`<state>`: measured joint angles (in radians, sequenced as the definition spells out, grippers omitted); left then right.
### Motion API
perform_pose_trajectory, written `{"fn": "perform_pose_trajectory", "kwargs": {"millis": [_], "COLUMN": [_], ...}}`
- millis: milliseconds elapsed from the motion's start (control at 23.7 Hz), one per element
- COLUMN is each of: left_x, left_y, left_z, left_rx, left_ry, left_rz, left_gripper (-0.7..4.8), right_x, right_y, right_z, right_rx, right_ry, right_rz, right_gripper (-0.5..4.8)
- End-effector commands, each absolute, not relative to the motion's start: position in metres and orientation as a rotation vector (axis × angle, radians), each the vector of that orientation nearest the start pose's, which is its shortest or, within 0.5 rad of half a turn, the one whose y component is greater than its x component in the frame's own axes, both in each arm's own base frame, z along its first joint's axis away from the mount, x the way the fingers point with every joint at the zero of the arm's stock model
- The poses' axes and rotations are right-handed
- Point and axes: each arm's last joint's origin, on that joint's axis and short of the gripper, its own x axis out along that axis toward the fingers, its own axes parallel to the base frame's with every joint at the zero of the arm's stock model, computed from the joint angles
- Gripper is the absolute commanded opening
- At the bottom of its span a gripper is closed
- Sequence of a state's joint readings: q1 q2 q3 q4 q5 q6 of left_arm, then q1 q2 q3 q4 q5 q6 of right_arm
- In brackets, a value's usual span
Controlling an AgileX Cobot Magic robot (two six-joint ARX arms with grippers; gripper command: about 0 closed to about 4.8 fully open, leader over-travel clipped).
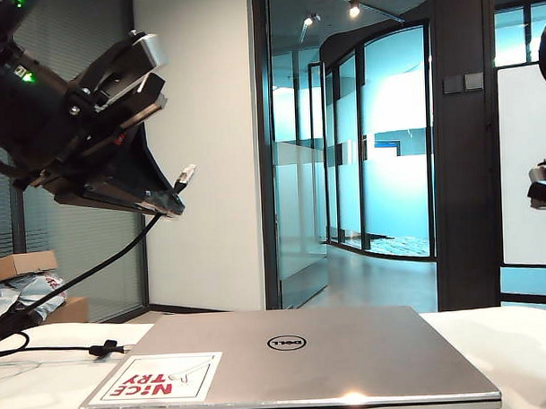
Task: Pick up the charging cable and the phone, plug the charging cable into the charging port on the phone, and finally place them back on the table.
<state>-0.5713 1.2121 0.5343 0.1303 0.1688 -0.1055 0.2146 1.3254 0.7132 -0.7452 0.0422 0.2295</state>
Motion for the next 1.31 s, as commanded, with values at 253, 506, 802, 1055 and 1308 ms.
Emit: {"fn": "perform_pose_trajectory", "kwargs": {"millis": [253,506,802,1055,1308], "left_x": [0.198,0.198,0.198,0.192,0.170], "left_y": [-0.133,-0.133,-0.133,-0.137,-0.162], "left_z": [0.195,0.195,0.195,0.191,0.188], "left_rx": [0.012,0.012,0.012,0.022,-0.025], "left_ry": [0.577,0.577,0.577,0.625,0.710], "left_rz": [-0.693,-0.693,-0.693,-0.713,-0.806], "left_gripper": [-0.06,-0.06,-0.06,-0.06,-0.06], "right_x": [0.212,0.216,0.222,0.225,0.251], "right_y": [0.048,0.048,0.050,0.054,0.068], "right_z": [0.165,0.151,0.132,0.140,0.181], "right_rx": [0.058,0.052,0.052,0.142,0.369], "right_ry": [1.402,1.472,1.540,1.543,1.321], "right_rz": [0.046,0.038,0.036,0.131,0.414], "right_gripper": [0.66,1.18,1.17,-0.08,-0.08]}}
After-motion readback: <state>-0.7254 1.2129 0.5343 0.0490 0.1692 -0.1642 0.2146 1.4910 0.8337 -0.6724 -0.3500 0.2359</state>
